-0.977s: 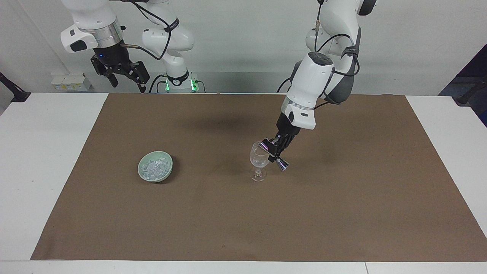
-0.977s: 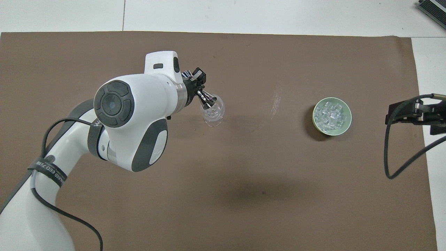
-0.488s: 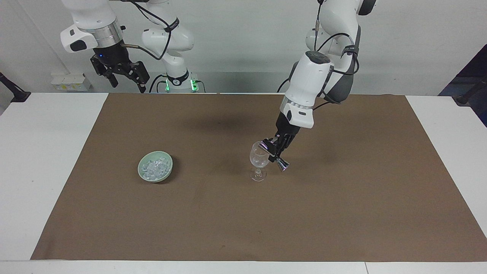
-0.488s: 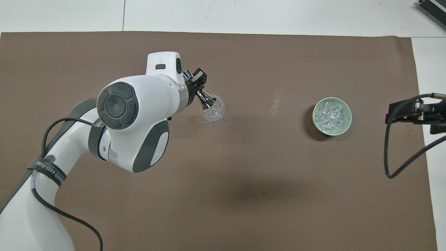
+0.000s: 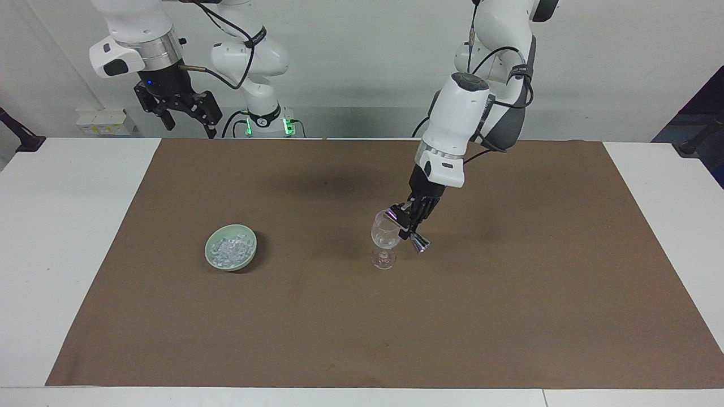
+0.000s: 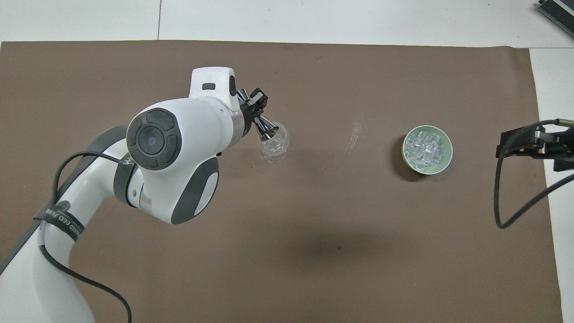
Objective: Pour wine and add ice with both arms
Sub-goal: 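Tip the metal cup further over the clear cup with the left gripper, then draw back the left gripper while the right gripper reaches the ice tin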
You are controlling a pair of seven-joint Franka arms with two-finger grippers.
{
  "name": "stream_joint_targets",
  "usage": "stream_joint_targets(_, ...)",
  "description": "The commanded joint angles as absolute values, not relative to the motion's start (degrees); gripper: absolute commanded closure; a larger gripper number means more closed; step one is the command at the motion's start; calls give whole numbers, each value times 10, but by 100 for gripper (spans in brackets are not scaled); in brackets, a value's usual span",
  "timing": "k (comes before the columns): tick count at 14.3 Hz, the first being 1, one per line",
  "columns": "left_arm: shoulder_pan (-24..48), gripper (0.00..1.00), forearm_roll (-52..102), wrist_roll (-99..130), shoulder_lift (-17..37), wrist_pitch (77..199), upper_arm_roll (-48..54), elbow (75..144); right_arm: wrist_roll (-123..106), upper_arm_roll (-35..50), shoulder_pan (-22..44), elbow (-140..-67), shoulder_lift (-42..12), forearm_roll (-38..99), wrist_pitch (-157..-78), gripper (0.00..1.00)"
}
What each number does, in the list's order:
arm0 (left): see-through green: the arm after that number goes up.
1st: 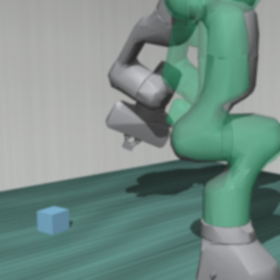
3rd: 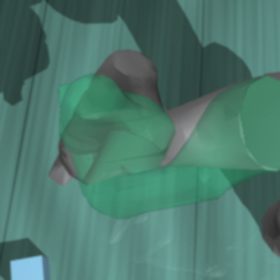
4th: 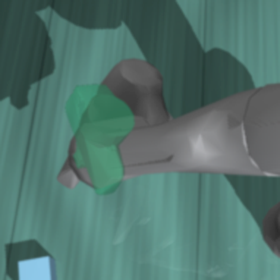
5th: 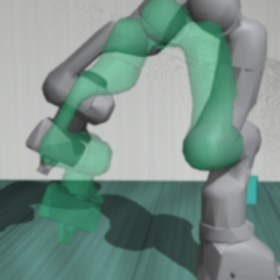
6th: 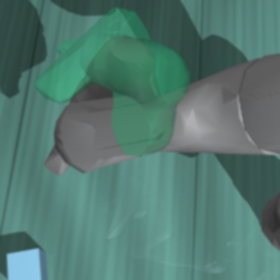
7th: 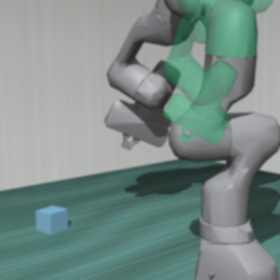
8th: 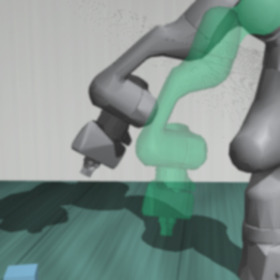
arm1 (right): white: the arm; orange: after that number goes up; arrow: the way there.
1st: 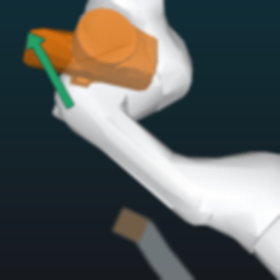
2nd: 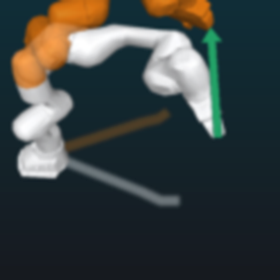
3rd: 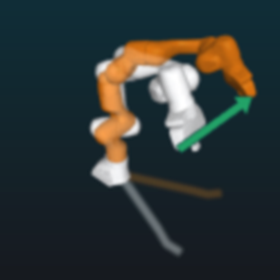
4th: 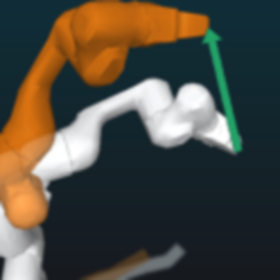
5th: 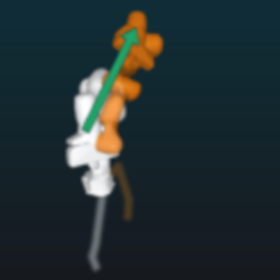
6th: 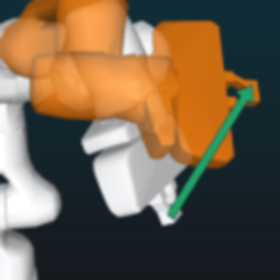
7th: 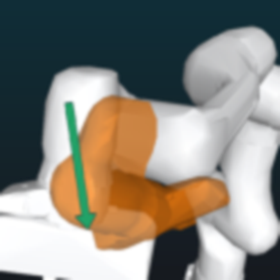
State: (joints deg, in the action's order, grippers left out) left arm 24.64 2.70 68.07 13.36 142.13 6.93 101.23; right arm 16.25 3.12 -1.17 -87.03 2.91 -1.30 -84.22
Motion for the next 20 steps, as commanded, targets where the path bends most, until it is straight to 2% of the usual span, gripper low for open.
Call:
stream_joint_targets(1,259,100,-3,692,120,1422,58,1020,149,33,-21,-867,27,0,-848,0)
stream_joint_targets(20,268,100,-53,694,119,1421,57,1022,149,33,-35,-866,27,-1,-842,0)
